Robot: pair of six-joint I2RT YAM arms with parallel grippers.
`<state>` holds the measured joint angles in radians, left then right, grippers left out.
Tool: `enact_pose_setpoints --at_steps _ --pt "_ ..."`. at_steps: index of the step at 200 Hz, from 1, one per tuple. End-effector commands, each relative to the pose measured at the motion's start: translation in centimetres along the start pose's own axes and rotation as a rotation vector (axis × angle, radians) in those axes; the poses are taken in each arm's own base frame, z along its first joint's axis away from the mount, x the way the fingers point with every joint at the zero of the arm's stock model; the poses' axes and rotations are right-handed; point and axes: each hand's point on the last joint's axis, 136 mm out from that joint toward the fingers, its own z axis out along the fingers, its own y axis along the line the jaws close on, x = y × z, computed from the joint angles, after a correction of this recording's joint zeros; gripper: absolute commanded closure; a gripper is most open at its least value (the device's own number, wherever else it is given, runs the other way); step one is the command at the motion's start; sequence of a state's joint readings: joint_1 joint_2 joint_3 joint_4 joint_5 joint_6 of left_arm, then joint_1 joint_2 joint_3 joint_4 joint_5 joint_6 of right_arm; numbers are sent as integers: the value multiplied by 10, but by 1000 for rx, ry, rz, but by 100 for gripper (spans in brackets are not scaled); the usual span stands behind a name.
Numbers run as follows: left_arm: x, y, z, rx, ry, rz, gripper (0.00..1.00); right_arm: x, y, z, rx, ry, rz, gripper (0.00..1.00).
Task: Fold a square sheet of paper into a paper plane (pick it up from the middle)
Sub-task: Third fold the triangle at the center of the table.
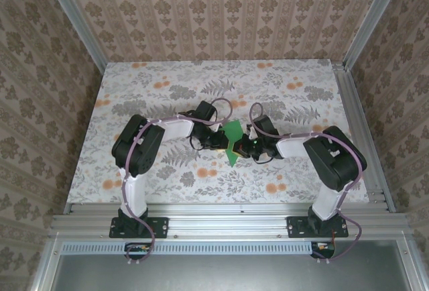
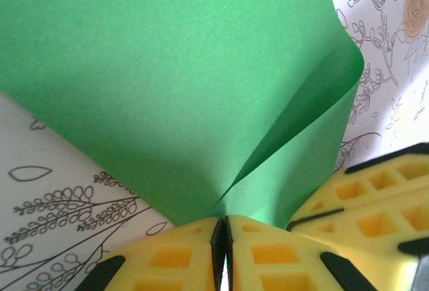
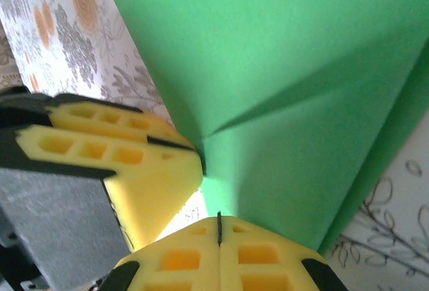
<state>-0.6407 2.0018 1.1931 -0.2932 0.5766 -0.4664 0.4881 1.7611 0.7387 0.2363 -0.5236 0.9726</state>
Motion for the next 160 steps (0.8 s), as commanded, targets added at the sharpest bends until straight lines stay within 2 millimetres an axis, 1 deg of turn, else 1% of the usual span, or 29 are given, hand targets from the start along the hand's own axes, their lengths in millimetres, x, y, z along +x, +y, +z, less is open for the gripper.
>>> enact_pose_setpoints --at_steps 1,38,89,118,160 --pt "46 69 31 -235 137 -59 85 14 -8 1 23 19 17 99" --pt "48 72 30 -248 144 -57 85 25 -22 5 52 49 17 100" --pt "51 77 31 -268 161 -55 85 38 -27 -1 97 89 -17 100" --pt "53 78 32 -271 167 -56 85 46 -13 -5 76 105 -45 100" --pt "54 79 32 -273 174 -52 85 52 -6 -3 73 120 -66 100"
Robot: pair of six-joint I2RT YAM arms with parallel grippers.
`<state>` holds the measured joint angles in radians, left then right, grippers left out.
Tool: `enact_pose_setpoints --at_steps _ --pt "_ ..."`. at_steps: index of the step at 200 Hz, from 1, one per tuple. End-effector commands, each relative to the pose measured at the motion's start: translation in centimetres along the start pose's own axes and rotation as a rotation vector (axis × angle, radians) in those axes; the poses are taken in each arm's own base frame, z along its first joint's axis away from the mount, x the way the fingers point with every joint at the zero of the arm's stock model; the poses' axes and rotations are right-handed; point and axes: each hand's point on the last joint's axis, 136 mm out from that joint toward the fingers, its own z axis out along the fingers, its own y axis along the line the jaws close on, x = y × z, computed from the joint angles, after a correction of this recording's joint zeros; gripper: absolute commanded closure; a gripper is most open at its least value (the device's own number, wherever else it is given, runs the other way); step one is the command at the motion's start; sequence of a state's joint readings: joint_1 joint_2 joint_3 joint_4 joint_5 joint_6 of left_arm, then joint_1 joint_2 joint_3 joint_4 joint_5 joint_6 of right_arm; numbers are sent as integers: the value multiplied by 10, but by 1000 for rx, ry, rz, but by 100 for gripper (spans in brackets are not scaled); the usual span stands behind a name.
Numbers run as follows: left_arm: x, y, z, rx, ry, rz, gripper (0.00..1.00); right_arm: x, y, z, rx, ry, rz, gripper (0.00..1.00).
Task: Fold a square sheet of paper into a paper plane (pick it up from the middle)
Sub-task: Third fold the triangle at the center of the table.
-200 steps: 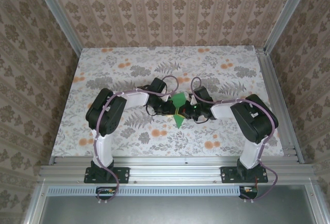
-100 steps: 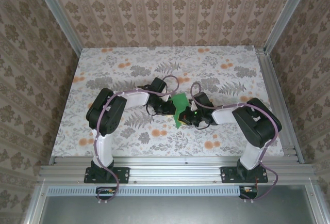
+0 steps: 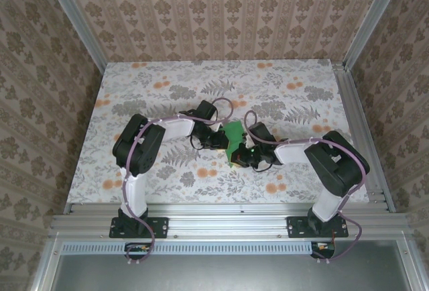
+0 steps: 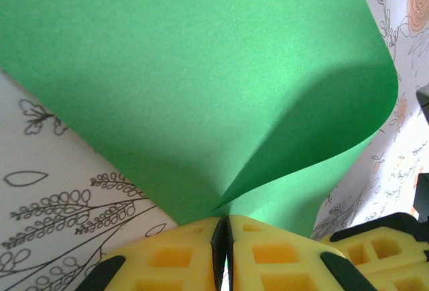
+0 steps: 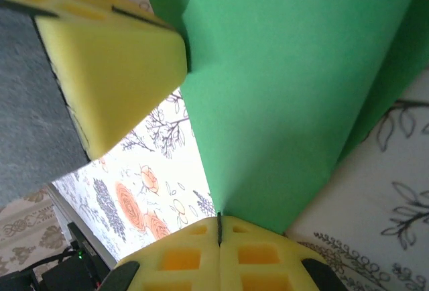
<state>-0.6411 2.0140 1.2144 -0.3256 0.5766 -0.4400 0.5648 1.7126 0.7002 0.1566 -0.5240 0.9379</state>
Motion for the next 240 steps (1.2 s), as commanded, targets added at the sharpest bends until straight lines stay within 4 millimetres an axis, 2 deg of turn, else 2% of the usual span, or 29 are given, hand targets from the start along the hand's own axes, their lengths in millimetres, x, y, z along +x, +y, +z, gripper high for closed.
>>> enact_pose_setpoints --at_steps 1,67,131,163,183,195,220,240 --pt "54 77 33 -264 158 -67 85 11 -1 -2 29 30 -14 100" --pt "53 75 33 -262 158 -61 85 25 -19 4 125 78 -27 100" --pt "53 76 34 -265 161 -62 85 45 -18 0 145 126 -49 100" --pt "54 76 34 -264 164 -61 85 45 -4 -6 98 122 -56 100" --pt "53 75 34 -262 164 -58 85 37 12 -10 39 99 -55 100" --pt "53 74 33 -259 163 -57 85 25 17 -14 3 58 -38 100" --pt "53 72 33 -256 162 -53 85 -6 15 -23 7 -42 -8 100" --pt "53 71 33 -255 165 -49 85 -21 12 -20 12 -66 7 100"
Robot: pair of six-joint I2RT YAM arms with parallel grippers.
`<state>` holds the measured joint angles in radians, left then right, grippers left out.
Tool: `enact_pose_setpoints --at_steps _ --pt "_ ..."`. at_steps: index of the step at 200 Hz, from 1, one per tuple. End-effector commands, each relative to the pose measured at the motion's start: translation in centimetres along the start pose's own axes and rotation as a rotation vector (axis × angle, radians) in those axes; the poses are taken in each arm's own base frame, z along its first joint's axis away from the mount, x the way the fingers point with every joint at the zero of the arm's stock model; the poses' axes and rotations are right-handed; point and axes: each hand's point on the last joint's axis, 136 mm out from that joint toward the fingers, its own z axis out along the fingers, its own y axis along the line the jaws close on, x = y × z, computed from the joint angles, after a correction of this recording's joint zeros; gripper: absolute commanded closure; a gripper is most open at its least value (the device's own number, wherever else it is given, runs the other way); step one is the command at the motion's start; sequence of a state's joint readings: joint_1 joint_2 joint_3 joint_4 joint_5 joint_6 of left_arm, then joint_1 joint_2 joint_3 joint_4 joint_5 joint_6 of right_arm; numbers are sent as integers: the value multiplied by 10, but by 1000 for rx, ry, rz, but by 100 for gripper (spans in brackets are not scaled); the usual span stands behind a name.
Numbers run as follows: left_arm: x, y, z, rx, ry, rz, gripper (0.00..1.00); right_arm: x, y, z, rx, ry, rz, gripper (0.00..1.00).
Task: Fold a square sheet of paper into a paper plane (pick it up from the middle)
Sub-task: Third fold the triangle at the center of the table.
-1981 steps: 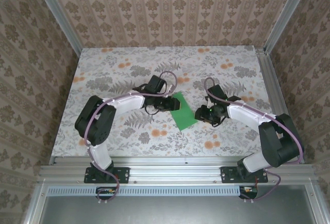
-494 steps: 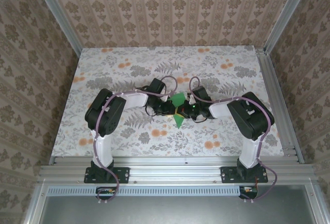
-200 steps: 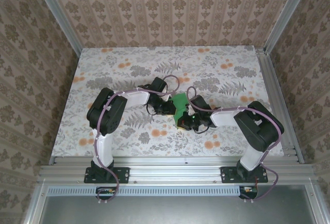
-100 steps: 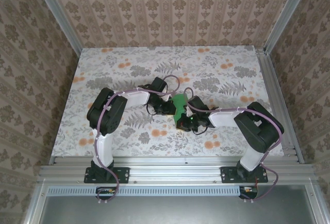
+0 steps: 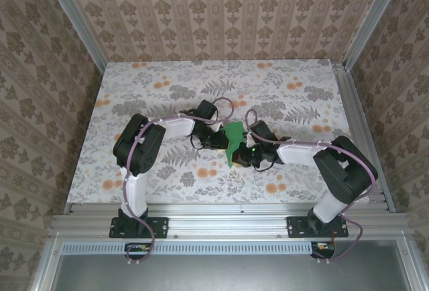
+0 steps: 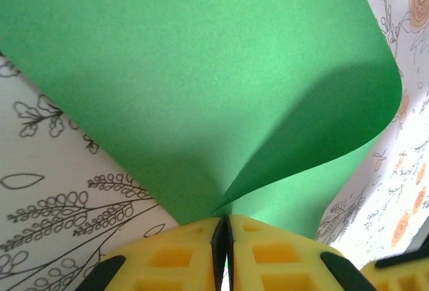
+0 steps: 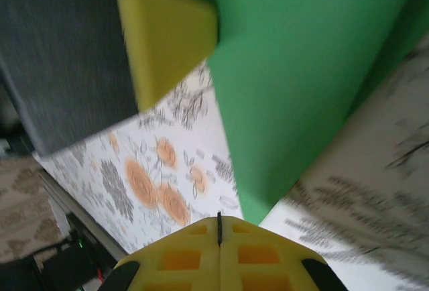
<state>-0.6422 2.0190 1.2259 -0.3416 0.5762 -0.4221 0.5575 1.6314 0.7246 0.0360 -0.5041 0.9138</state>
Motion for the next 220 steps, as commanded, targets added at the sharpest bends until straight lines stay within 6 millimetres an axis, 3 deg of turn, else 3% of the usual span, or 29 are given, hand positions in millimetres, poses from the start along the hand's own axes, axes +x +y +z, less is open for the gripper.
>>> enact_pose_setpoints --at_steps 1,55,99,220 --pt "54 71 33 -250 158 -63 85 -21 3 -1 -9 -54 19 100" --pt "54 71 32 -262 162 -51 85 -42 -9 13 25 -74 31 100" --pt "55 76 31 -289 169 -38 85 -42 -35 20 101 -58 51 100" --pt "61 92 25 -414 195 18 86 -69 -42 2 109 -134 93 100"
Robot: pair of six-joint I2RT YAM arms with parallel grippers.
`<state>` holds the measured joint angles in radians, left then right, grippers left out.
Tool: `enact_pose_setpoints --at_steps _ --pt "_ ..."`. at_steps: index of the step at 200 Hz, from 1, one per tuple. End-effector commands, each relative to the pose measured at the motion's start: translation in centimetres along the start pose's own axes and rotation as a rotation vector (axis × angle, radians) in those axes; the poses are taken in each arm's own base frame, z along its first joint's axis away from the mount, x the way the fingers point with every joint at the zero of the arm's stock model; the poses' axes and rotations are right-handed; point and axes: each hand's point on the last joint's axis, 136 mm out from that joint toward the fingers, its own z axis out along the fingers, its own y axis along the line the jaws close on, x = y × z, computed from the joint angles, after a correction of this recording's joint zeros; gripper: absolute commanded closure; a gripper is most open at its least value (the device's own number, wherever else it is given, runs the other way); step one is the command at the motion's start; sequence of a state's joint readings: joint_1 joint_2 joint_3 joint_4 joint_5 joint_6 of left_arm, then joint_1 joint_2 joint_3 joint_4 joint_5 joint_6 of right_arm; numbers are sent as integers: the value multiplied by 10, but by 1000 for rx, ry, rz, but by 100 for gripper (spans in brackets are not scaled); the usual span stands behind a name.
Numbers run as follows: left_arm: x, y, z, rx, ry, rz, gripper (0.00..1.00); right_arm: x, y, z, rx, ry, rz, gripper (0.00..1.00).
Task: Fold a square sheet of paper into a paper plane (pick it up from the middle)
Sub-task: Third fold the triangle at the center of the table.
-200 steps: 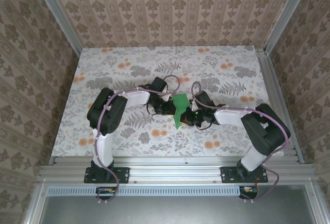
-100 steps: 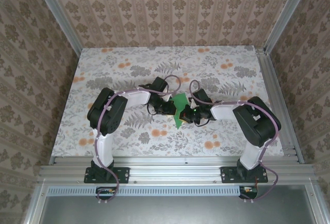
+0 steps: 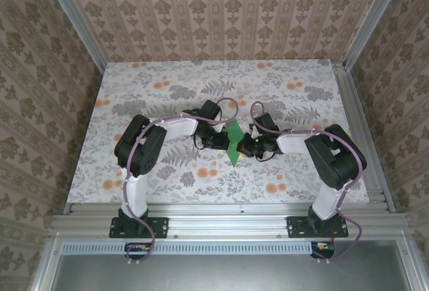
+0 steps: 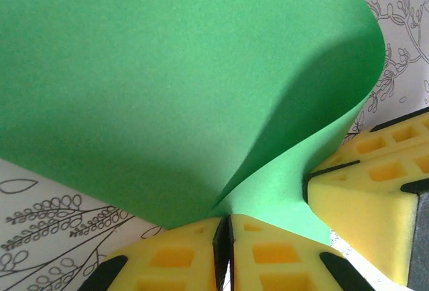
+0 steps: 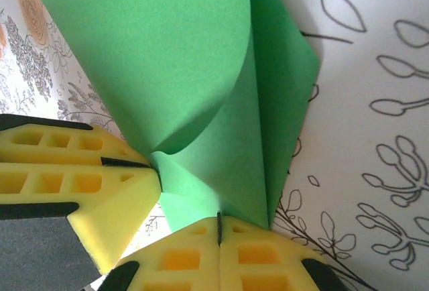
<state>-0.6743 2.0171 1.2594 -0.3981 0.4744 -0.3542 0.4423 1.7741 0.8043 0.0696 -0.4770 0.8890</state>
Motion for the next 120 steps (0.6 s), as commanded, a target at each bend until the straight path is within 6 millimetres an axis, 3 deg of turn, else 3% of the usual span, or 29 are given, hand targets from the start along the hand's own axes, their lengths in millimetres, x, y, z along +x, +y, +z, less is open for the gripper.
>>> enact_pose_setpoints --at_steps 1,58,120 --pt "68 82 33 -309 210 -55 86 -16 -13 -3 65 -52 19 100" --pt "67 81 33 -310 210 -50 86 -22 4 -3 31 -50 -3 100" --pt "70 83 32 -321 216 -43 86 -24 -23 6 117 -39 1 100"
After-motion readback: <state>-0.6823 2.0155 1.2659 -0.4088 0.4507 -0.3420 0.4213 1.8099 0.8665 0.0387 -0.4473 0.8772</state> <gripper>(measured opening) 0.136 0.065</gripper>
